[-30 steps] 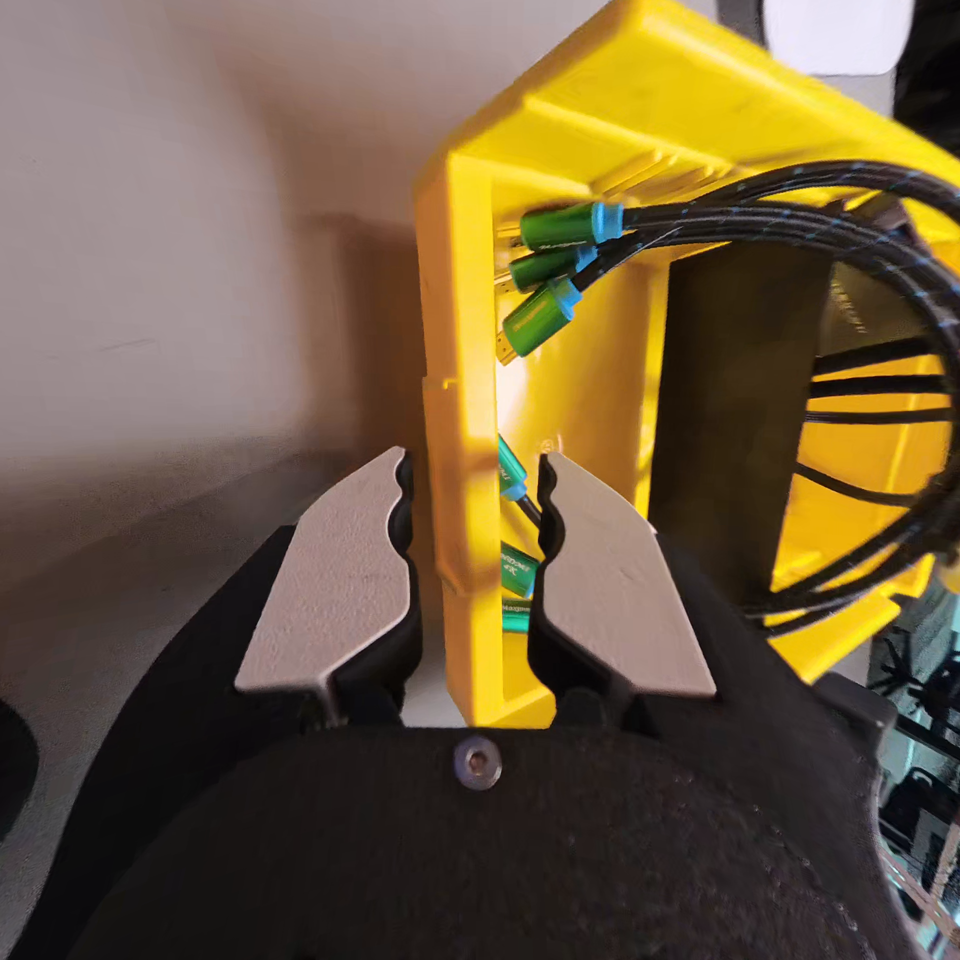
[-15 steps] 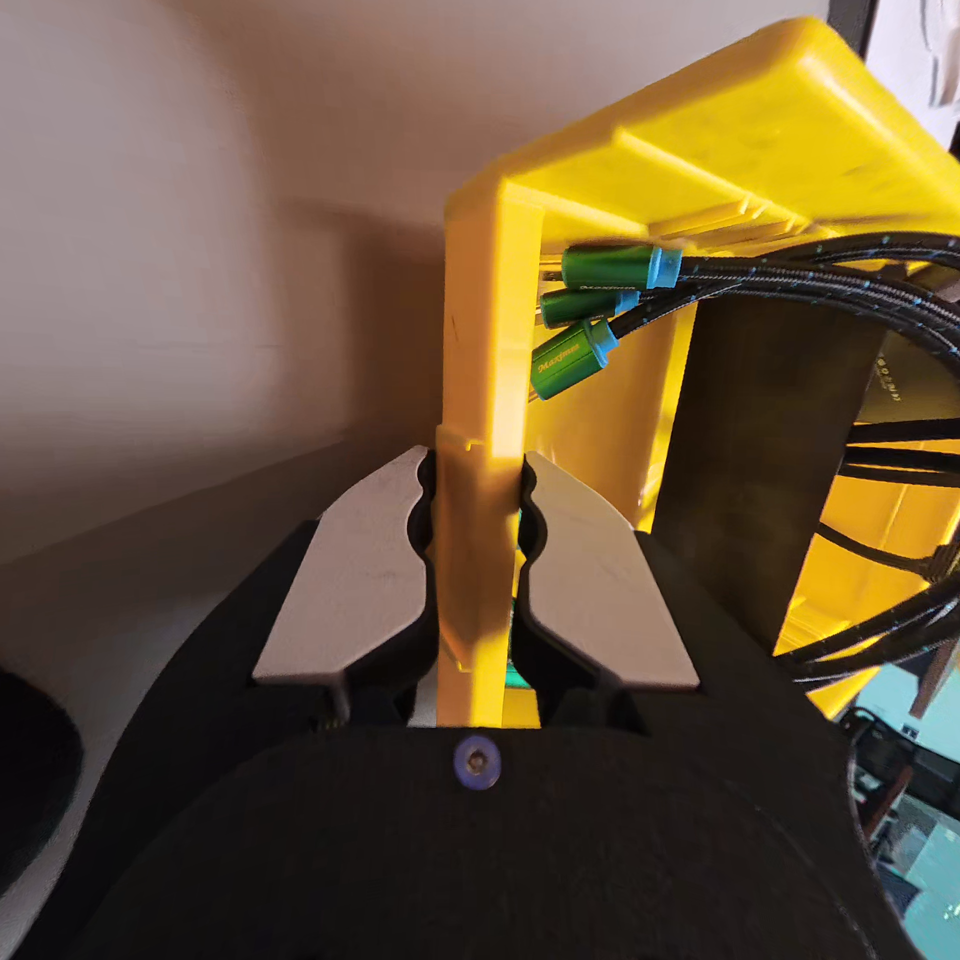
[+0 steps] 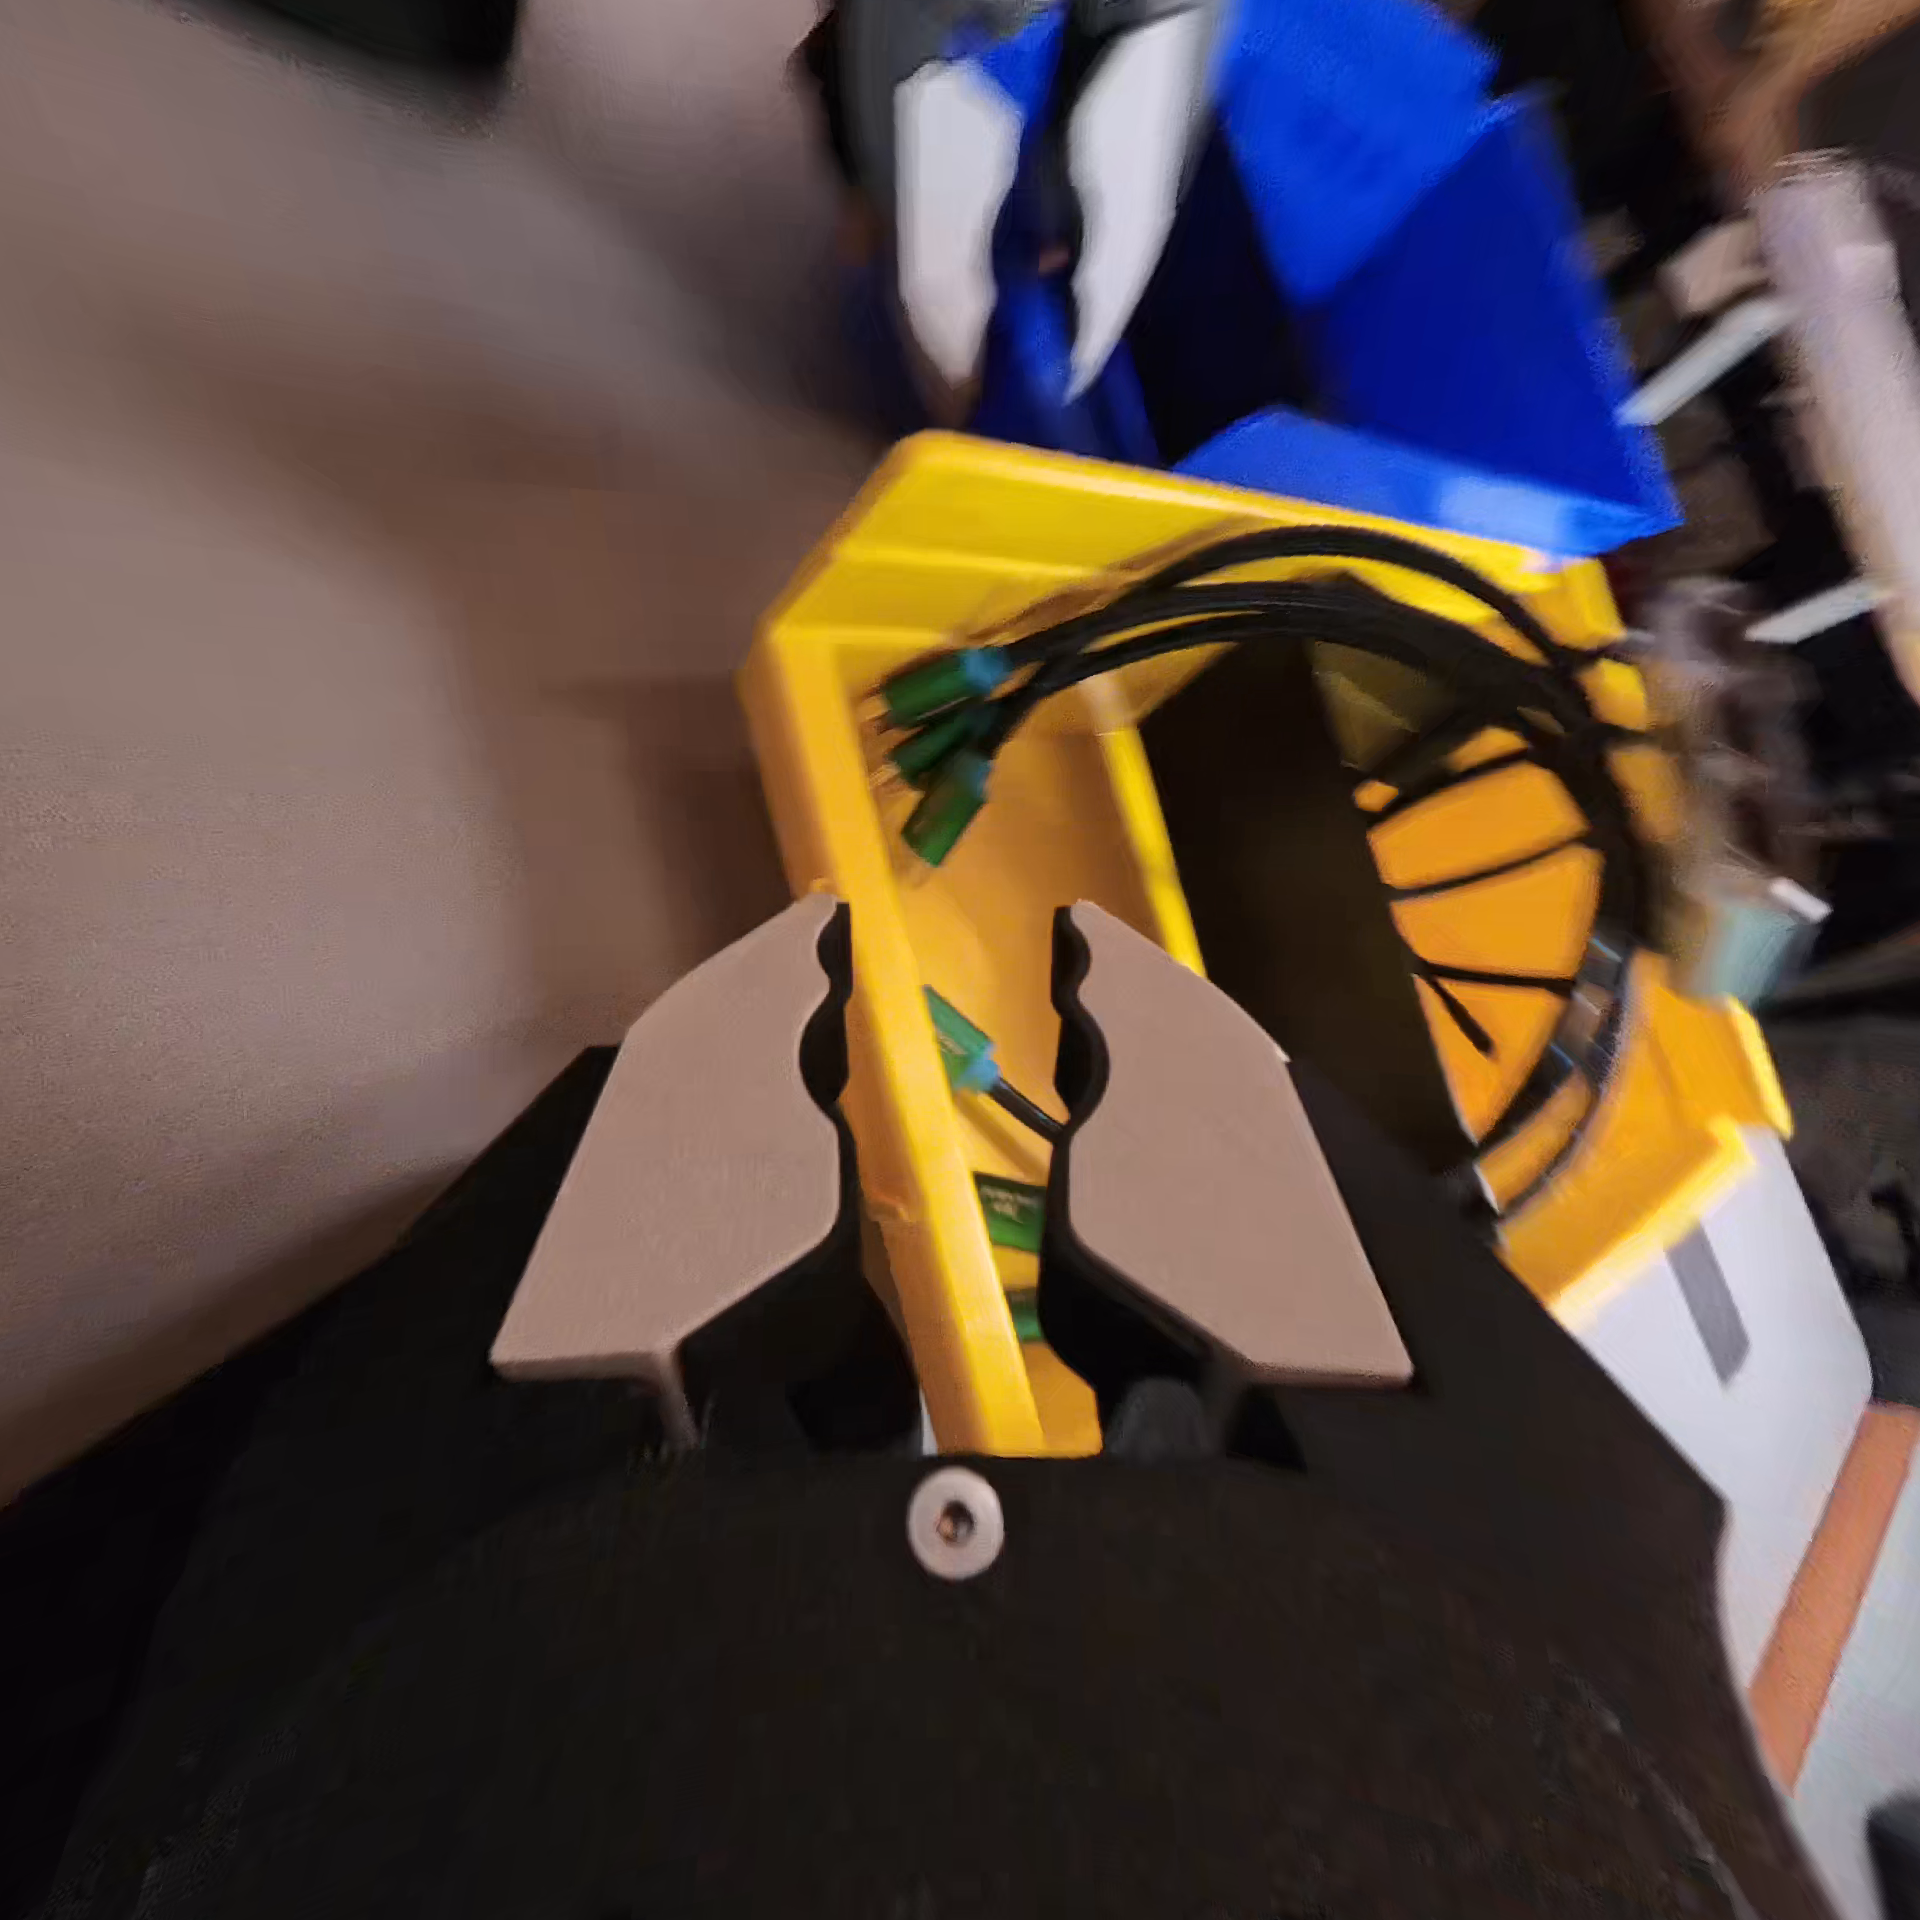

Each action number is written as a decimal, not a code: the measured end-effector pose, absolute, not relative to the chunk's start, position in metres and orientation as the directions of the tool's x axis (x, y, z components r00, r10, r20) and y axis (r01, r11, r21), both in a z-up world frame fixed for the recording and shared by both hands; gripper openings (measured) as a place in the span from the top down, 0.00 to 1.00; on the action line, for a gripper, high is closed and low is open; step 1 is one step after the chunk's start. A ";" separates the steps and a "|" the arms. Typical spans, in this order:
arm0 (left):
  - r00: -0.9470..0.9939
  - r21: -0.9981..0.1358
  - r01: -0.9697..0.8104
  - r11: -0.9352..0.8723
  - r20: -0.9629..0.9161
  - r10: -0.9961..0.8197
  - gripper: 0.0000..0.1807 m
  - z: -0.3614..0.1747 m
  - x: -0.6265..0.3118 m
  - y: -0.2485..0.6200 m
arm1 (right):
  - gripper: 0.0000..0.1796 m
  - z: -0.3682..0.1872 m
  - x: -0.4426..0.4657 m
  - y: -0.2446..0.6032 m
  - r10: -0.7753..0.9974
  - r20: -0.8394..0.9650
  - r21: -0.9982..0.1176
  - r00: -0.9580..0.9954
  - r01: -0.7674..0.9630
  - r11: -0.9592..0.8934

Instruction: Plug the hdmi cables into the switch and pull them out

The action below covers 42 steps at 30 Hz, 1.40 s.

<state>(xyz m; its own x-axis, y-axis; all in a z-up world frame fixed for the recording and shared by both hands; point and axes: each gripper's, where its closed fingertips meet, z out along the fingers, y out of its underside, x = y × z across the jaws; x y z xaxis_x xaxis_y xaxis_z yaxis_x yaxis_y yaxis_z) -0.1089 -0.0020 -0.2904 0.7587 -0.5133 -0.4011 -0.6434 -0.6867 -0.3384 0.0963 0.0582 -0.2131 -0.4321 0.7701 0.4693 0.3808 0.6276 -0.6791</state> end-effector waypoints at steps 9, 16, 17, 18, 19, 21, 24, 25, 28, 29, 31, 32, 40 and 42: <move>0.962 -0.894 -0.053 -0.446 0.075 -0.263 0.70 -0.220 -0.001 -0.014 | 0.78 -0.194 0.196 0.172 0.944 0.017 -0.971 0.329 0.231 -0.064; 0.988 -0.927 0.144 -0.347 0.154 -0.001 0.60 -0.237 0.035 0.030 | 0.73 -0.229 0.148 0.162 0.937 -0.065 -0.934 0.342 0.309 -0.178; 0.990 -0.929 0.137 -0.343 0.127 0.054 0.62 -0.241 0.029 0.037 | 0.73 -0.235 0.139 0.163 0.937 -0.074 -0.926 0.342 0.326 -0.192; 0.990 -0.930 0.136 -0.343 0.113 0.088 0.65 -0.245 0.026 0.042 | 0.74 -0.239 0.132 0.165 0.935 -0.091 -0.918 0.344 0.335 -0.213; 0.987 -0.926 0.148 -0.349 0.116 0.111 0.68 -0.247 0.024 0.045 | 0.78 -0.242 0.127 0.168 0.928 -0.090 -0.914 0.360 0.340 -0.221; 0.984 -0.929 0.150 -0.340 0.107 0.141 0.72 -0.248 0.020 0.047 | 0.89 -0.244 0.123 0.175 0.916 -0.060 -0.912 0.396 0.352 -0.212; 0.981 -0.931 0.154 -0.331 0.104 0.164 0.74 -0.248 0.017 0.049 | 0.96 -0.241 0.123 0.185 0.893 -0.015 -0.918 0.450 0.347 -0.190; 0.980 -0.931 0.152 -0.331 0.098 0.174 0.76 -0.247 0.016 0.050 | 0.96 -0.240 0.124 0.185 0.890 0.004 -0.920 0.456 0.351 -0.176; 0.979 -0.939 0.139 -0.314 0.083 0.185 0.80 -0.243 0.017 0.052 | 0.96 -0.233 0.132 0.183 0.873 0.041 -0.932 0.486 0.334 -0.142; 0.981 -0.945 0.122 -0.305 0.067 0.184 0.82 -0.240 0.017 0.051 | 0.96 -0.229 0.136 0.181 0.867 0.050 -0.938 0.495 0.321 -0.129; 0.983 -0.954 0.067 -0.292 0.012 0.186 0.84 -0.230 0.020 0.048 | 0.96 -0.215 0.143 0.173 0.855 0.068 -0.952 0.514 0.290 -0.098; 0.983 -0.961 0.056 -0.272 0.005 0.184 0.84 -0.222 0.021 0.047 | 0.96 -0.206 0.146 0.169 0.851 0.073 -0.960 0.520 0.268 -0.081; 0.969 -0.988 -0.005 -0.157 -0.044 0.243 0.87 -0.130 -0.002 -0.009 | 0.93 -0.115 0.119 0.107 0.897 0.081 -0.987 0.435 0.159 0.012; 0.951 -0.989 -0.007 -0.147 -0.052 0.304 0.88 -0.112 -0.022 -0.040 | 0.92 -0.100 0.093 0.080 0.927 0.080 -0.991 0.368 0.132 0.033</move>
<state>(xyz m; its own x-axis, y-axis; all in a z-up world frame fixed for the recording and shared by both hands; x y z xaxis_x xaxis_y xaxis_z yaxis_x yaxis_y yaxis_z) -0.0220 -0.0397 -0.1122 0.9513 0.3039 -0.0521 -0.0073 -0.1469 -0.9891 0.0934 0.0799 -0.0995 0.3675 0.9266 0.0797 0.1317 0.0330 -0.9907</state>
